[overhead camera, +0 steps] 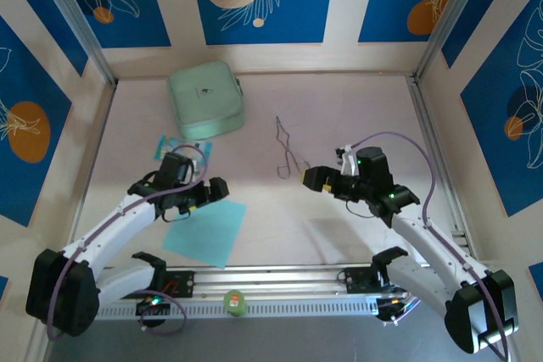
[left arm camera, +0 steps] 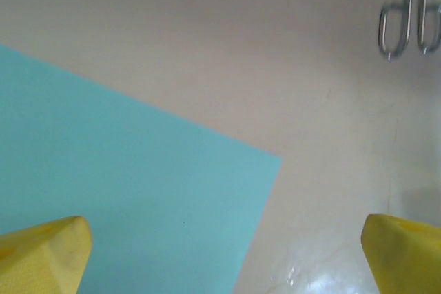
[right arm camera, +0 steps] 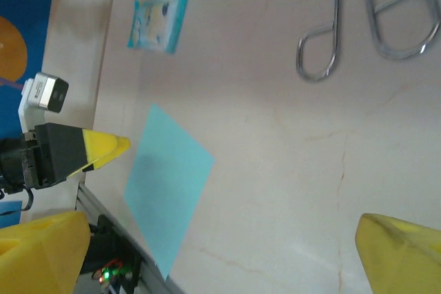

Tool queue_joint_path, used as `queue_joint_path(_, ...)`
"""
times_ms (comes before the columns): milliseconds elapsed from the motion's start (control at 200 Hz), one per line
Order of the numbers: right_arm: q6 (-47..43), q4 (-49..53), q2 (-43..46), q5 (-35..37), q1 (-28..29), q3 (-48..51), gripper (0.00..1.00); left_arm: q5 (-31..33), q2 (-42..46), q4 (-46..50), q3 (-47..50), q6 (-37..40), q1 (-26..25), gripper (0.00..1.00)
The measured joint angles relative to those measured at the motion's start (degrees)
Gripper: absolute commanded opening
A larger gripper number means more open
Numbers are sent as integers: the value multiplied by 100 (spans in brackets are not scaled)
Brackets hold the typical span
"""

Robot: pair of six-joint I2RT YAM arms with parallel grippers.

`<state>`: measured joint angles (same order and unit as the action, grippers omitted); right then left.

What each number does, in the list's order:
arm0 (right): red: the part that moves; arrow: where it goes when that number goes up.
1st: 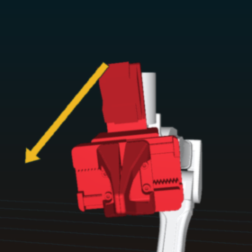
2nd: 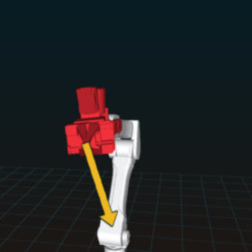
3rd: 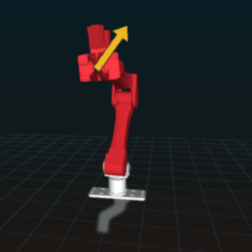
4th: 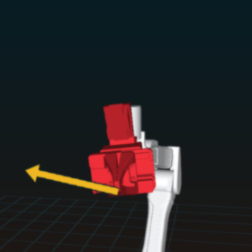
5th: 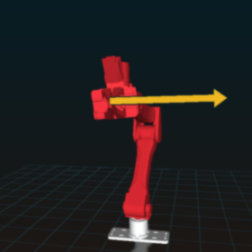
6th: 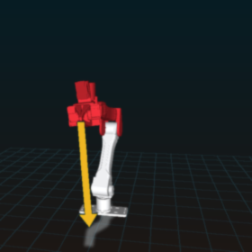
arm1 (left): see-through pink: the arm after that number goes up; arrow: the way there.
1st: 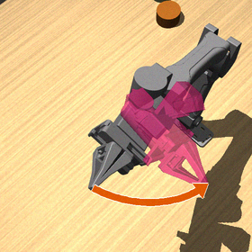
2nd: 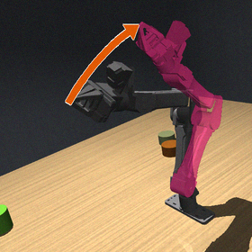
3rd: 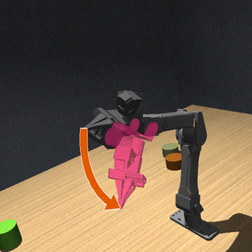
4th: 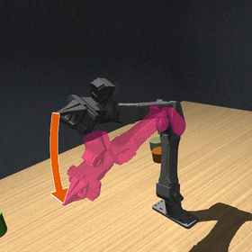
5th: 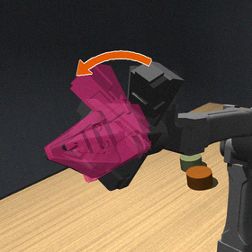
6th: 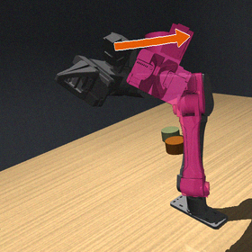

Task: Fold a paper plane with a square sheet of paper (pick it up from the middle)
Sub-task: Move the square sheet of paper to the bottom-center of the table.

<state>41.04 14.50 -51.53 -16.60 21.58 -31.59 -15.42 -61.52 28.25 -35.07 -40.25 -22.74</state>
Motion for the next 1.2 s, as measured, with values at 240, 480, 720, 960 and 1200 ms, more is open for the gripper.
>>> queue_joint_path(240,308,164,0,310,345,87,99,125,-155,13,522,-420,-249,100)
queue_joint_path(480,511,212,0,544,358,254,99,157,-260,-258,713,-800,-426,100)
queue_joint_path(720,717,286,11,643,361,321,99,348,-621,-1102,728,-1587,-896,100)
queue_joint_path(960,1027,367,90,802,413,411,99,758,-1147,-1921,516,-2476,-1541,100)
queue_joint_path(1200,1150,835,348,1088,385,437,99,1349,-1539,-1609,-120,-2472,-2236,100)
